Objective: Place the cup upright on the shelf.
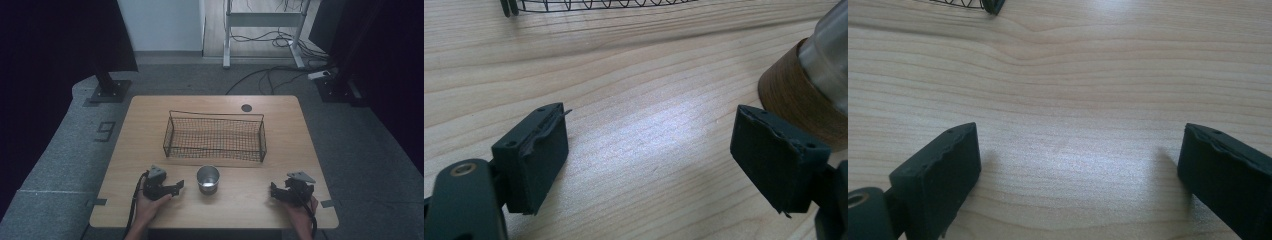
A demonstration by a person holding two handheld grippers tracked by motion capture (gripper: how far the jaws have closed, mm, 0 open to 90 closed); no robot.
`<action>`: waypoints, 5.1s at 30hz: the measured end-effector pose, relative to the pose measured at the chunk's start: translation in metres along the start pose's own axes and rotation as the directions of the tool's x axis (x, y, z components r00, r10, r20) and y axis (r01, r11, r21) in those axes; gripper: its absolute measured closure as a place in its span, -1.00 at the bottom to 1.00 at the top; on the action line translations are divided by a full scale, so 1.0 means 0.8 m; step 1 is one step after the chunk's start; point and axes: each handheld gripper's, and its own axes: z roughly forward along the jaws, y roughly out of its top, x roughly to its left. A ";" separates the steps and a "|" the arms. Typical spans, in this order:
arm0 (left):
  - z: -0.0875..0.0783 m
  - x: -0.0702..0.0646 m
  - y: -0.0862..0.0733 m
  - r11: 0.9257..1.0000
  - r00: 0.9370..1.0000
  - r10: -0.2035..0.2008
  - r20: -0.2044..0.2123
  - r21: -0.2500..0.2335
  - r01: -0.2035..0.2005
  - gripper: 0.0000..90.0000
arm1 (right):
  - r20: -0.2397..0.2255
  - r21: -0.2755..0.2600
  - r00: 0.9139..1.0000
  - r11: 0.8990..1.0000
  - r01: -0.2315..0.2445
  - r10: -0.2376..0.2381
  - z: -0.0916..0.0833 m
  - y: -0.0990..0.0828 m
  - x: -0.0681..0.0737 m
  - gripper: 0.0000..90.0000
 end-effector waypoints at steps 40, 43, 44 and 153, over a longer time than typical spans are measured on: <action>-0.031 -0.008 0.010 0.993 0.999 0.024 0.048 -0.114 -0.018 -0.72 | -0.010 -0.015 1.000 1.000 0.012 -0.012 0.001 0.001 0.001 -0.80; -0.038 -0.012 0.014 0.992 0.997 0.036 0.062 -0.122 -0.028 -0.74 | -0.012 -0.017 1.000 1.000 0.013 -0.013 0.000 0.001 0.002 -0.77; -0.041 -0.015 0.015 0.991 0.996 0.042 0.073 -0.129 -0.033 -0.74 | -0.013 -0.017 1.000 1.000 0.014 -0.014 0.000 0.001 0.002 -0.77; 0.026 -0.134 0.056 0.963 0.954 0.266 0.137 -0.092 -0.255 -0.67 | -0.009 -0.024 1.000 1.000 0.010 -0.010 -0.003 -0.001 0.003 -0.70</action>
